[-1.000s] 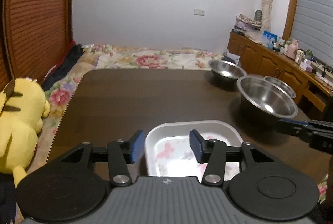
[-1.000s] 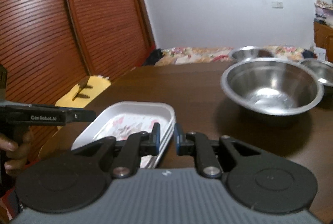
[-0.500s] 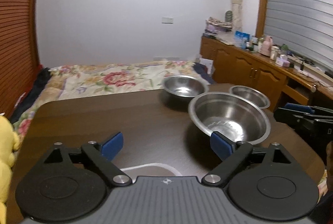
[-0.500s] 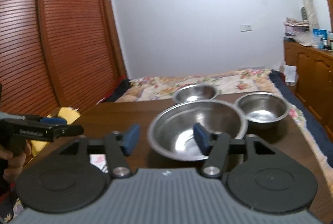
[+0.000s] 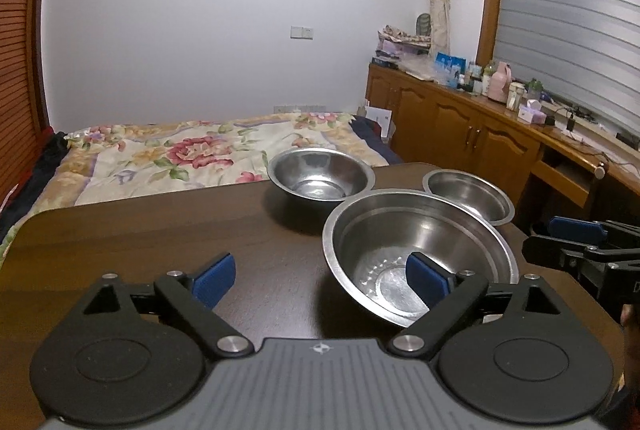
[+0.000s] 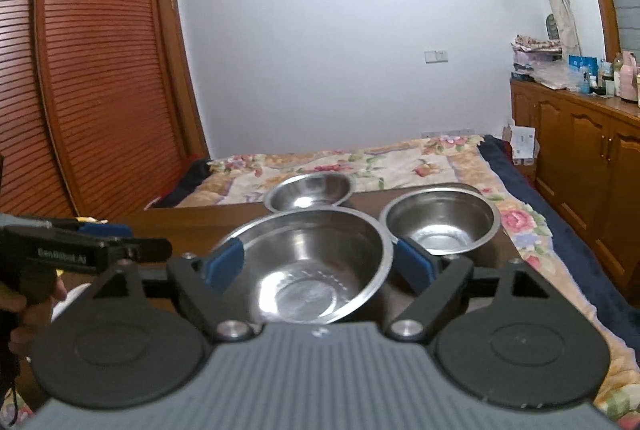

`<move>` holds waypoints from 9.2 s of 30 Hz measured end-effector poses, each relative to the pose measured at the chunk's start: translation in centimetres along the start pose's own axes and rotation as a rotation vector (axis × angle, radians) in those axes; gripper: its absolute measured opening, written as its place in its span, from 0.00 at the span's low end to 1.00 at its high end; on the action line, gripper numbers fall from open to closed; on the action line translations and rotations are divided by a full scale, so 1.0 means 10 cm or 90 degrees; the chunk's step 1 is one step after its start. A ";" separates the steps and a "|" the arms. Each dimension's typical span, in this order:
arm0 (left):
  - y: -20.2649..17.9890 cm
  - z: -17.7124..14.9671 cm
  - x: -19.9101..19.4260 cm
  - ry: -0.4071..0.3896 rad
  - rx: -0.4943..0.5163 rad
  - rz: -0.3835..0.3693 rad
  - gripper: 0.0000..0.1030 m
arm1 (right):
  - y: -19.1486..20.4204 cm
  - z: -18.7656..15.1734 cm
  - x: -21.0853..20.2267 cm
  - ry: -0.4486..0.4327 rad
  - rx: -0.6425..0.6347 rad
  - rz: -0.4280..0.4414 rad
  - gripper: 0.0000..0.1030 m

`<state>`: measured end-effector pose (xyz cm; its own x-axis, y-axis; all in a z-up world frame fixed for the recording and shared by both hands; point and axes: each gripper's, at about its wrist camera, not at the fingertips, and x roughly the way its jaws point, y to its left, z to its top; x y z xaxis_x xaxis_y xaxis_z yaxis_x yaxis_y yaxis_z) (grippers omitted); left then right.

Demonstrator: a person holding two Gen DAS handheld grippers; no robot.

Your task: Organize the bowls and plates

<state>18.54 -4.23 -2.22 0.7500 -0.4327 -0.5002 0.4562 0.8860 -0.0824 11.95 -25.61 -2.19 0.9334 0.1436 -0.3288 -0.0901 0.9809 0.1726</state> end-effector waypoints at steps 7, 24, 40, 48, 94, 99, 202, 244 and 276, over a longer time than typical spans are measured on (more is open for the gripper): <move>-0.02 0.01 0.16 0.012 0.006 -0.003 0.91 | -0.13 -0.04 0.16 0.024 0.005 -0.008 0.81; -0.07 0.00 0.47 0.073 -0.008 -0.028 0.44 | -0.29 -0.12 0.56 0.098 0.056 -0.005 0.63; -0.10 -0.02 0.46 0.079 -0.007 -0.030 0.24 | -0.29 -0.14 0.57 0.096 0.069 -0.004 0.28; -0.15 0.02 0.22 0.053 0.002 -0.039 0.24 | -0.35 -0.14 0.46 0.069 0.105 0.017 0.26; -0.24 -0.57 -0.41 0.070 -0.001 -0.073 0.26 | -0.20 -0.50 -0.13 0.091 0.113 0.041 0.26; -0.26 -0.58 -0.41 0.070 -0.003 -0.072 0.26 | -0.20 -0.53 -0.15 0.095 0.118 0.043 0.26; -0.87 0.78 1.71 0.164 0.134 -0.145 0.57 | -1.33 0.25 0.93 0.107 0.029 0.002 0.70; -0.72 1.13 1.12 0.131 0.083 -0.172 0.16 | -1.18 0.49 0.59 0.056 0.120 0.013 0.19; -0.54 0.59 -0.04 0.072 0.073 -0.143 0.17 | -0.61 0.45 0.05 0.021 0.070 0.042 0.19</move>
<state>18.63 -9.82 3.54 0.5685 -0.5898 -0.5735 0.6619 0.7420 -0.1069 14.51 -32.11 0.74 0.9150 0.2125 -0.3430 -0.1101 0.9493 0.2944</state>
